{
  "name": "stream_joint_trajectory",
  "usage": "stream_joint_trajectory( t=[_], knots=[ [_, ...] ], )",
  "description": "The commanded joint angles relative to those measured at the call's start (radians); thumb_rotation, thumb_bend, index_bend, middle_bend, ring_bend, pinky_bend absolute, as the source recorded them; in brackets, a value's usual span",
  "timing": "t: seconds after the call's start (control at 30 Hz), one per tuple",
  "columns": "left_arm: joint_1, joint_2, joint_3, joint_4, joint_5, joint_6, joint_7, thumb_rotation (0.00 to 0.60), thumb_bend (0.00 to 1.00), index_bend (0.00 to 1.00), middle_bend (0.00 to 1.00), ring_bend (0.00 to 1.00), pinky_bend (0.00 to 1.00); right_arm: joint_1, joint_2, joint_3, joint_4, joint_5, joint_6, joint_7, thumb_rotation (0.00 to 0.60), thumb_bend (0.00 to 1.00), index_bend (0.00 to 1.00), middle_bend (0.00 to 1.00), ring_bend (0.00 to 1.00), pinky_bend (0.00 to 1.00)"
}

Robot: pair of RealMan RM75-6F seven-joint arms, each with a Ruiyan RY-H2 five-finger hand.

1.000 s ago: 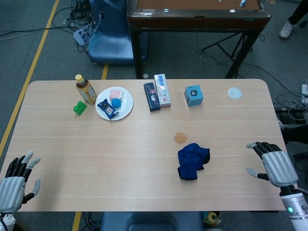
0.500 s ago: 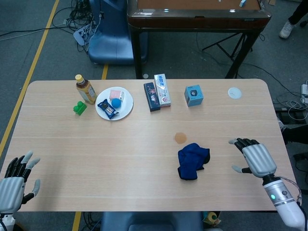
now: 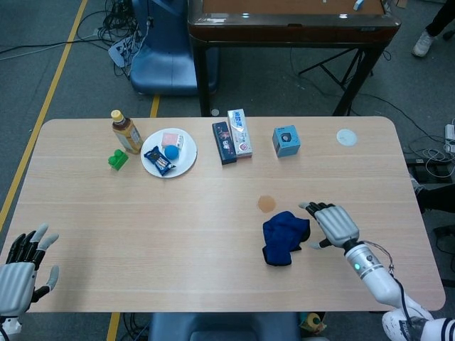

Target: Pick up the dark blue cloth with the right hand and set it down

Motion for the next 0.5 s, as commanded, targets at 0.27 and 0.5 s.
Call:
stream_joint_trajectory(
  t=[0.27, 0.5],
  knots=[
    [-0.001, -0.006, -0.001, 0.009, -0.007, -0.006, -0.003, 0.6, 0.44, 0.17, 0.0, 0.05, 0.0, 0.071, -0.108, -0.016, 0.099, 0.098, -0.077, -0.06, 0.6, 0.05, 0.15, 0.19, 0.22, 0.33],
    [-0.003, -0.007, -0.004, 0.011, -0.009, -0.007, -0.001, 0.6, 0.44, 0.17, 0.0, 0.05, 0.0, 0.097, -0.151, -0.038, 0.111, 0.105, -0.098, -0.062, 0.6, 0.01, 0.13, 0.17, 0.2, 0.31]
  ],
)
